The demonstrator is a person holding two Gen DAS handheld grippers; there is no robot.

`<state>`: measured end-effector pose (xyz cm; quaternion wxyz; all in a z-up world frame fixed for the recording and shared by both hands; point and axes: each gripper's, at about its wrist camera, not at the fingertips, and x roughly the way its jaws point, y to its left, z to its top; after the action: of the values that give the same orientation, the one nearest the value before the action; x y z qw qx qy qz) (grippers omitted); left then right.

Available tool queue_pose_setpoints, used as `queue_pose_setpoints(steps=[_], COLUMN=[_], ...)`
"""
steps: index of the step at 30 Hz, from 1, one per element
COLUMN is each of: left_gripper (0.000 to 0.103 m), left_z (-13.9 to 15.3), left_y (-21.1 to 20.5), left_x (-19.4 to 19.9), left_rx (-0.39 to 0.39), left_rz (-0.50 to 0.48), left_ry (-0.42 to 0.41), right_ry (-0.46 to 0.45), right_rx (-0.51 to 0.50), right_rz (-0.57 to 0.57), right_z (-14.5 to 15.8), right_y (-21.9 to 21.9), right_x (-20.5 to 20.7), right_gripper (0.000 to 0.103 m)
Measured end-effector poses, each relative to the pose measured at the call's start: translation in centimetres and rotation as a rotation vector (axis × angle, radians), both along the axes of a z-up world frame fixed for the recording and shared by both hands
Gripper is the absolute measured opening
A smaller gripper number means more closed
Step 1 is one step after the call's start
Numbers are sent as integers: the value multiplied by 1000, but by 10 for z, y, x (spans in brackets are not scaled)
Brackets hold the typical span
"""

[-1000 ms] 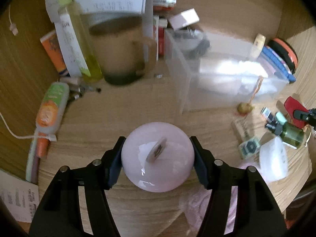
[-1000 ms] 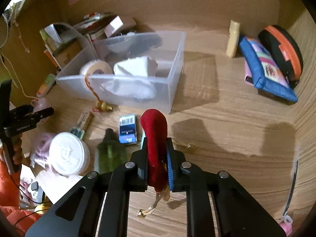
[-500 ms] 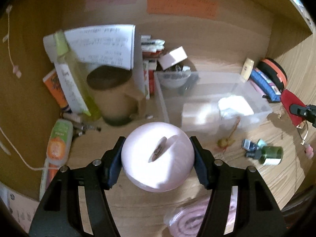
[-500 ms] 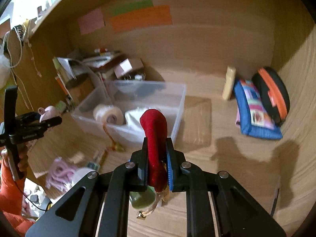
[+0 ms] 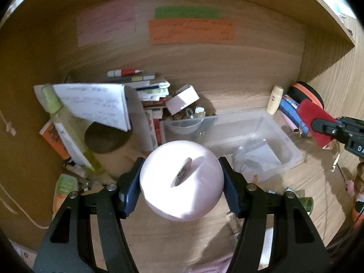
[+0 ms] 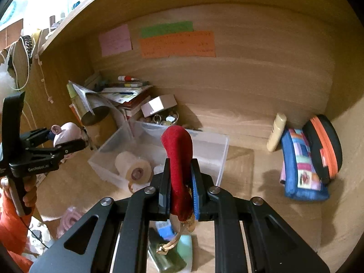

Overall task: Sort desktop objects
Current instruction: 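Carry the pink container and red pouch into the clear box and release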

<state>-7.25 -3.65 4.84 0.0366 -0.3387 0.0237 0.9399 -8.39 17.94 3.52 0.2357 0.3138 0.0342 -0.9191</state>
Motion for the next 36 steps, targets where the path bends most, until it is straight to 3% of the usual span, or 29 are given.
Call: queue_pose_setpoints(steps=[9, 13, 23, 36], left_gripper=[63, 63, 63, 63], left_z=[-5, -14, -39, -67], left_y=[14, 20, 23, 25], left_x=[-34, -52, -94, -112], left_rx=[14, 12, 8, -15], left_rz=[-37, -37, -20, -23], left_ry=[-20, -40, -103, -163], right_ry=[-2, -11, -103, -148], right_rx=[-13, 28, 85, 139], right_rz=[-17, -42, -64, -66], right_z=[-10, -25, -65, -88], right_y=[-14, -26, -32, -33], right_x=[-31, -47, -78, -87], right_gripper=[12, 12, 12, 13])
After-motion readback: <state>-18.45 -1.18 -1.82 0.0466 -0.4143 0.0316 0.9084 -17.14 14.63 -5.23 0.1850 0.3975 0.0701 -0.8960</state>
